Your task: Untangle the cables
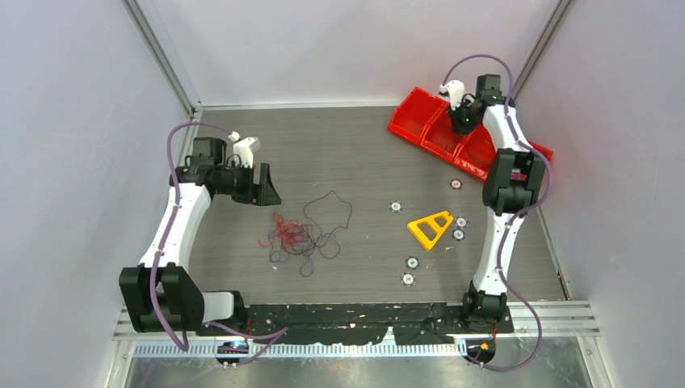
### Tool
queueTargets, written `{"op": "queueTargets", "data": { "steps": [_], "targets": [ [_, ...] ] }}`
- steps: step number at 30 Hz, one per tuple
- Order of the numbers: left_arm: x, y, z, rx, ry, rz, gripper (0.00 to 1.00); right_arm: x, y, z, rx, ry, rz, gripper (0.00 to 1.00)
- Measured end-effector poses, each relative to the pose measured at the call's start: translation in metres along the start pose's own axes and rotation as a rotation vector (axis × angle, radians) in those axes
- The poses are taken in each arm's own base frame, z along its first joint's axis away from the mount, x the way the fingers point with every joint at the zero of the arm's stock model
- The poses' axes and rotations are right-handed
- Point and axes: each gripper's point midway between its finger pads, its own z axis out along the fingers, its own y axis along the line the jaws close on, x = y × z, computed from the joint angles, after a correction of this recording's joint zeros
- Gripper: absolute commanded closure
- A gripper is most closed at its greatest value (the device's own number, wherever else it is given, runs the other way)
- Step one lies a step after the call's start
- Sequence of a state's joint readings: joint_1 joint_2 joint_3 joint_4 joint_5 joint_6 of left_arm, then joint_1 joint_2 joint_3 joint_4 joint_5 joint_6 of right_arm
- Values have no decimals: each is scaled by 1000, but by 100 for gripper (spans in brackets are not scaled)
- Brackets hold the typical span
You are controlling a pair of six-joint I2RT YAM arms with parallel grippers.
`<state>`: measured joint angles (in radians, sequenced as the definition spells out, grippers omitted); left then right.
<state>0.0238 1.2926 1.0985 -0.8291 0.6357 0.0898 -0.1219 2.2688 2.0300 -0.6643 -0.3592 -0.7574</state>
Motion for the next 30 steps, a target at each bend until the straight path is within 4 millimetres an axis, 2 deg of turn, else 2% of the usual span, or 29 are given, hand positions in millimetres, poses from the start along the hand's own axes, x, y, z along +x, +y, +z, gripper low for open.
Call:
{"op": "queueTargets", "data": {
  "steps": [4, 5, 6, 7, 8, 9, 12, 13, 15, 18, 20, 23, 25, 28, 30],
  "targets": [
    [0, 1, -1, -3, 0, -4, 26, 8, 14, 22, -42, 72, -8, 95],
    [0, 2, -1, -3, 0, -5, 25, 11, 17, 26, -49, 90, -8, 91],
    [0, 2, -1, -4, 1, -6, 25, 14, 20, 30, -55, 104, -9, 87],
    [1, 2, -1, -3, 2, -7, 25, 17, 24, 34, -63, 120, -9, 75],
    [1, 3, 0, -4, 2, -9, 25, 20, 27, 37, -70, 136, -7, 69],
    [1, 3, 0, -5, 3, -10, 25, 23, 29, 38, -77, 149, 0, 58],
    [1, 4, 1, -4, 6, -15, 25, 26, 32, 36, -90, 158, 23, 47],
    [2, 4, 1, -4, 8, -15, 25, 24, 31, 34, -88, 150, 33, 45],
    [1, 5, 1, -3, 8, -17, 24, 18, 30, 29, -88, 133, 55, 36],
    [0, 4, 1, -2, 5, -11, 21, 0, 29, 9, -86, 84, 88, 21],
    [-2, 4, 0, -1, 0, 1, 19, -24, 26, -15, -73, 27, 89, 15],
    [-3, 5, 0, -1, -2, 30, 18, -64, 23, -65, -31, -71, 65, 13],
    [-3, 6, 1, 1, 0, 52, 20, -92, 30, -104, -9, -133, 44, 12],
    [1, 6, 5, 10, 25, 104, 23, -128, 65, -148, -36, -208, 18, 12],
    [10, 5, 14, 26, 77, 134, 24, -140, 102, -159, -110, -229, 13, 12]
  ]
}}
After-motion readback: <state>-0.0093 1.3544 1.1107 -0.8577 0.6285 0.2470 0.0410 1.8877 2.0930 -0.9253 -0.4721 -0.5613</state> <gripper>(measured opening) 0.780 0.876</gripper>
